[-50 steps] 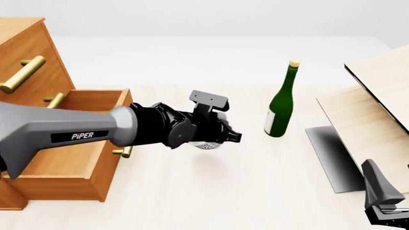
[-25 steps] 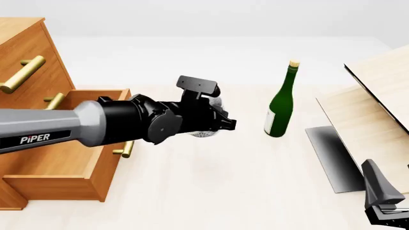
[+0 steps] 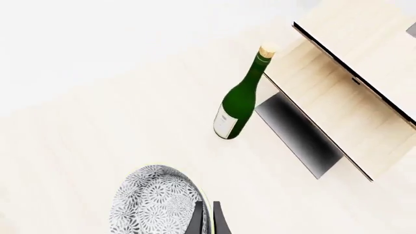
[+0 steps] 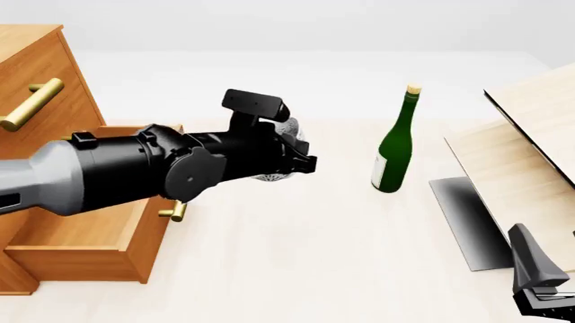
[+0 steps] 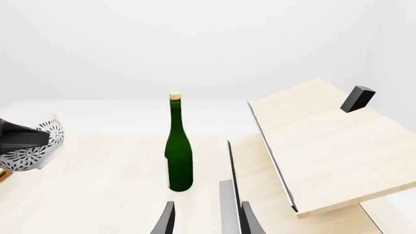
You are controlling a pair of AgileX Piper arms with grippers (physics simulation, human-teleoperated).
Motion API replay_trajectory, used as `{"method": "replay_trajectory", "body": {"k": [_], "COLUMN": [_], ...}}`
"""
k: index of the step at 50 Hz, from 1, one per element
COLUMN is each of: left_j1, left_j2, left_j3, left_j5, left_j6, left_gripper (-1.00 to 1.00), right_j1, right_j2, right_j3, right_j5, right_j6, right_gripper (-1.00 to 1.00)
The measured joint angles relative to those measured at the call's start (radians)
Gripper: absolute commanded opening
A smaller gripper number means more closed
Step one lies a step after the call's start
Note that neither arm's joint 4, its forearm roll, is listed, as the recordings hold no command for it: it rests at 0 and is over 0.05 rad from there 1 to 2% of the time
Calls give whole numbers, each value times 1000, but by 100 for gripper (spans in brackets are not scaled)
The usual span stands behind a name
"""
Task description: Put the bowl in the bottom drawer of the cabinet.
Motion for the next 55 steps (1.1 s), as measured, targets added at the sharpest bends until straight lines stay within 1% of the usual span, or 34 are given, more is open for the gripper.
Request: {"method": "replay_trajectory", "body": {"k": [23,55], "left_j1": [42,183], "left_j2": [-95,-250], "left_j3": [56,127], "left_j5": [3,54], "left_j6": [7,41], "left_gripper": [-100,-100], "right_j1": [0,0], "right_j2": [0,0], "right_j3": [0,0], "right_j5": [0,0], "right_j6": [0,0], "right_gripper": [100,100]}}
